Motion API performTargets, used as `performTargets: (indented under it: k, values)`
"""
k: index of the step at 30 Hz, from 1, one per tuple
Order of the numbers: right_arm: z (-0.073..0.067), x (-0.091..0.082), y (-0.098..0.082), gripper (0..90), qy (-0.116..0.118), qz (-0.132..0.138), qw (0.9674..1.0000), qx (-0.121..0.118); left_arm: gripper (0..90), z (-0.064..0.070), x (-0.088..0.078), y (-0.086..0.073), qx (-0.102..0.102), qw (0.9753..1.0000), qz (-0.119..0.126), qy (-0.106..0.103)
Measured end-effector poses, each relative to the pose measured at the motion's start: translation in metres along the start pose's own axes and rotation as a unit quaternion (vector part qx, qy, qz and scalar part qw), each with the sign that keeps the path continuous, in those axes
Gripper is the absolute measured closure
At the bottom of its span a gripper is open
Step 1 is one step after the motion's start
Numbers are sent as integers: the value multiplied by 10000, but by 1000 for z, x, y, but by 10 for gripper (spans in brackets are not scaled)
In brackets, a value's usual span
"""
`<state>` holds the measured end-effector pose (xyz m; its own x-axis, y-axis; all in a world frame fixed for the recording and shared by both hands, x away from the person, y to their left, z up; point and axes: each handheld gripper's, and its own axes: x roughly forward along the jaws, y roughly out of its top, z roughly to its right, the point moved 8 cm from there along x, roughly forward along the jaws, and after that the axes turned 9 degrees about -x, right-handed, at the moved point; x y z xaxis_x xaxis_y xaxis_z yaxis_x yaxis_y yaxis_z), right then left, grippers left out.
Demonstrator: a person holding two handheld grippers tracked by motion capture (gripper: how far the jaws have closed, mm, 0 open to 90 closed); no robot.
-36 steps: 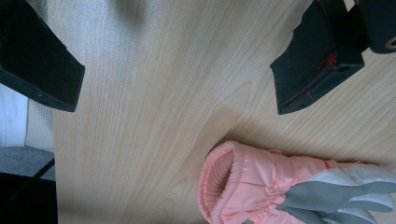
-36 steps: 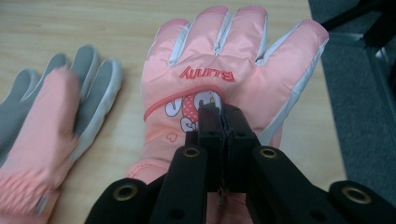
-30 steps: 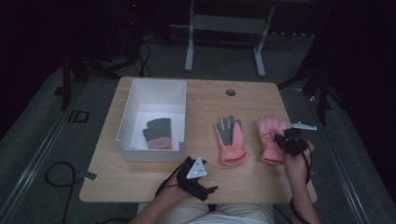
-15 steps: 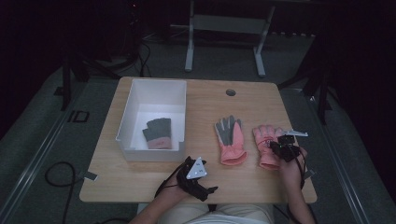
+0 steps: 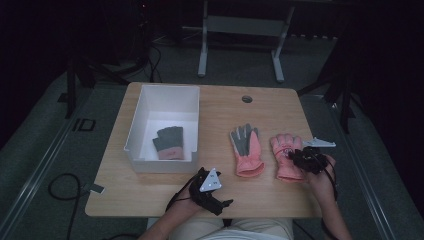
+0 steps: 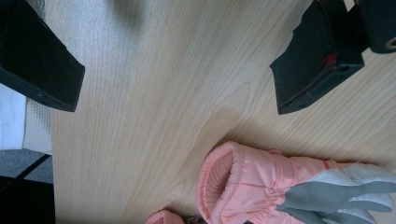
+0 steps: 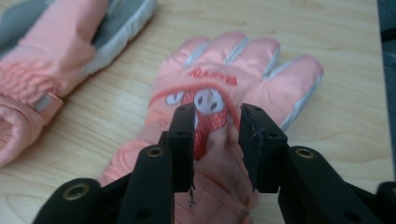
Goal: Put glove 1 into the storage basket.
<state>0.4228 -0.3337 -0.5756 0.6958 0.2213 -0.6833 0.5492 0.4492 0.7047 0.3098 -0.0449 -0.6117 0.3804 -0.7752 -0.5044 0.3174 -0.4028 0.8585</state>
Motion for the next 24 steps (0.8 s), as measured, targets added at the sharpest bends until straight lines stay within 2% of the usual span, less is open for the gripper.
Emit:
performTargets:
  k: [5,10,15,18,20,24]
  values:
    - [-2,9,-6,682,-79,-133,9999,-30,19,0,0,0,-6,10000,2,-1]
    - [-5,17,-8,813,-189,-303,9994,-32,19,0,0,0,0,10000,8,-4]
    - [-7,18,-5,859,-363,-337,9988,51,19,0,0,0,-20,10000,17,-1]
    - [-3,10,3,880,-317,-268,9989,219,19,0,-1,1,-23,10000,32,-13]
    - [-2,5,10,882,-374,-224,9989,200,19,0,0,0,-18,10000,24,-20]
    - [1,-16,36,883,-470,126,9982,342,19,-1,-1,0,-64,10000,30,-21]
